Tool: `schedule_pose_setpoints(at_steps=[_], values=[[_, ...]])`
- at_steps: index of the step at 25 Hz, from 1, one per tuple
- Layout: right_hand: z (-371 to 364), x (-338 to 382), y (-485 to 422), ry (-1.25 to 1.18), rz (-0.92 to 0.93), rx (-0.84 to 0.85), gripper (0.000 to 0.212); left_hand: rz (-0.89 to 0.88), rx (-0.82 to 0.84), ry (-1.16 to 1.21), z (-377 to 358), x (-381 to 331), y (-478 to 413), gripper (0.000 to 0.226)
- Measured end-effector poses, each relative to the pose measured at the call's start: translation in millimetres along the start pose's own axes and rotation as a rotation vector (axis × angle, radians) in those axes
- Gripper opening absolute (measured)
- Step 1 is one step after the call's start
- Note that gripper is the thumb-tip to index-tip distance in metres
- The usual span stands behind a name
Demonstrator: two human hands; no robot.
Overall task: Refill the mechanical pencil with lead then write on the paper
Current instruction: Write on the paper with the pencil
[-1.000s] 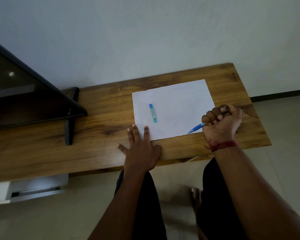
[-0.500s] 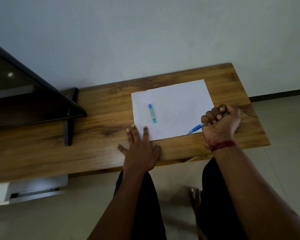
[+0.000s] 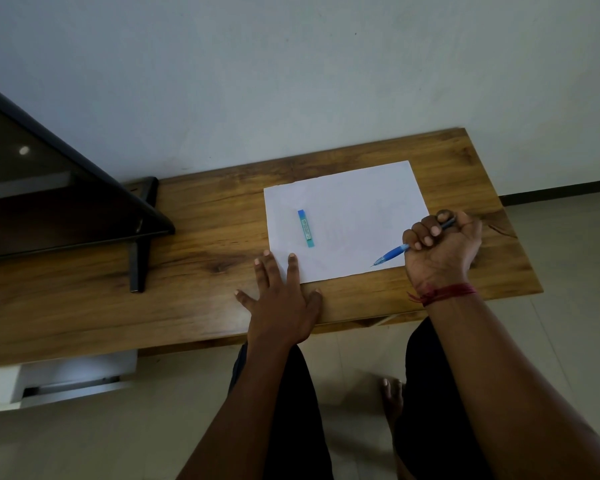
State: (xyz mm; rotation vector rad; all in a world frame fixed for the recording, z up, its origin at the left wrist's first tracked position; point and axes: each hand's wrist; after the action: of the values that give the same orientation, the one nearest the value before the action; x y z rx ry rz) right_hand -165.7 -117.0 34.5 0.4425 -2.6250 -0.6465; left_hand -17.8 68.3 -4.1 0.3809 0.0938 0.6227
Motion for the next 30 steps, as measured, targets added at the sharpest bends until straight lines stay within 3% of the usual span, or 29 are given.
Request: schedule_pose_setpoints(at_steps=[12,17,23,30], values=[[-1,-4,-3,0.021,-0.049,0.050,0.024,0.002,0.005,0.002,2,-2,0,0.077],[-1,-9,-2,0.049,-0.151,0.005,0.031,-0.001,0.013,0.000,3,-2,-1,0.079],[0,-10,7,0.147,-0.235,0.097,0.021,-0.008,0.016,0.005,4,-1,-1,0.078],[-6,-17,12,0.385,-0.195,0.057,0.031,-0.014,0.035,0.014,7,-2,2,0.079]])
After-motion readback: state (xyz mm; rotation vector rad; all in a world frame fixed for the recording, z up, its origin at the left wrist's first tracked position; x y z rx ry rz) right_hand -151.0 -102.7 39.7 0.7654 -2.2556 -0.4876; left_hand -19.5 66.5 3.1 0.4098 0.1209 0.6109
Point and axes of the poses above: each hand's wrist, its own y-axis away from the middle knuckle, its own z-axis out of the back of the hand, x = y × z, and after that the axes turned 14 degrees about -y, right-handed
